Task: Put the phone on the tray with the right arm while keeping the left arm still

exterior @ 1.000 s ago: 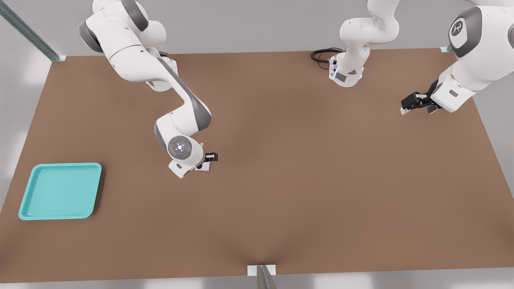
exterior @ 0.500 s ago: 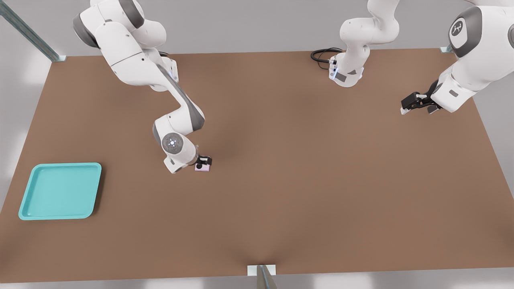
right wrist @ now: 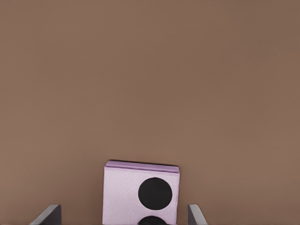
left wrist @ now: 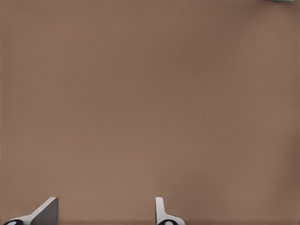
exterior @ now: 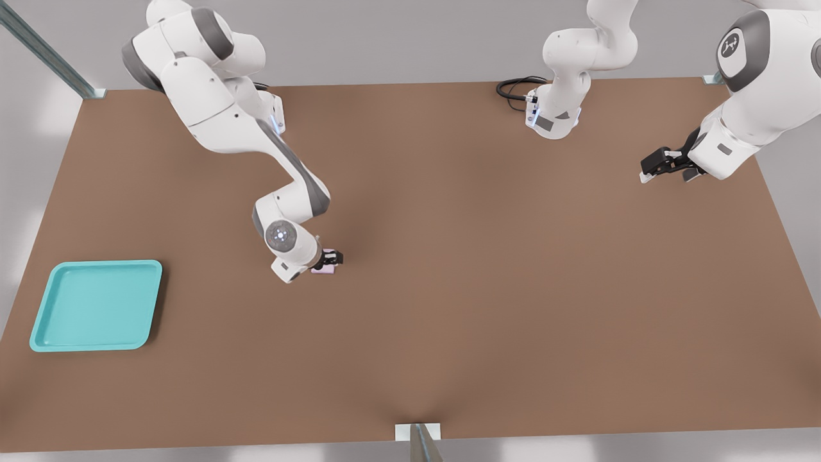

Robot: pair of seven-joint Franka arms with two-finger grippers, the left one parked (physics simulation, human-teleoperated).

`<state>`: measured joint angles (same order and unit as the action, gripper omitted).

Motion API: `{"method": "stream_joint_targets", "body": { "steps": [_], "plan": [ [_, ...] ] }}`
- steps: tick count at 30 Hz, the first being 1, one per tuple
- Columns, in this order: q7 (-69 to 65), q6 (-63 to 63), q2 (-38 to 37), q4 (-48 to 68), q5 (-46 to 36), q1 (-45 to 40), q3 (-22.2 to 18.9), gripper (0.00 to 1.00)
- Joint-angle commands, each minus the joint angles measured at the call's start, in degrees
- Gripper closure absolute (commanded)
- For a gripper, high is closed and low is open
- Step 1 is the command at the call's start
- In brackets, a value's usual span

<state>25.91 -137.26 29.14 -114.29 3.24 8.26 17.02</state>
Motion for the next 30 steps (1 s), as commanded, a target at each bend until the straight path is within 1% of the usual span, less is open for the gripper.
{"method": "stream_joint_targets", "body": {
  "steps": [1, 7, 11, 12, 13, 16, 30],
  "plan": [
    [-7.19, -0.64, 0.04, -0.14, -0.07, 0.0, -0.23, 0.0],
    [-6.93, -0.73, 0.21, -1.81, -0.07, 0.0, -0.93, 0.0],
    [-6.93, -2.4, 1.62, -2.51, -0.07, 0.0, -1.2, 0.0],
    [-6.23, -2.4, 1.62, -2.51, -0.07, 0.0, -1.11, 0.0],
    [-2.37, -2.4, 1.53, -2.25, 0.02, 0.0, -0.23, 0.0],
    [0.37, -2.4, 1.53, -2.07, 0.02, 0.0, -0.23, 0.0],
    [1.51, -3.63, 3.29, -2.07, 0.02, 0.09, -0.41, 0.0]
  ]
}}
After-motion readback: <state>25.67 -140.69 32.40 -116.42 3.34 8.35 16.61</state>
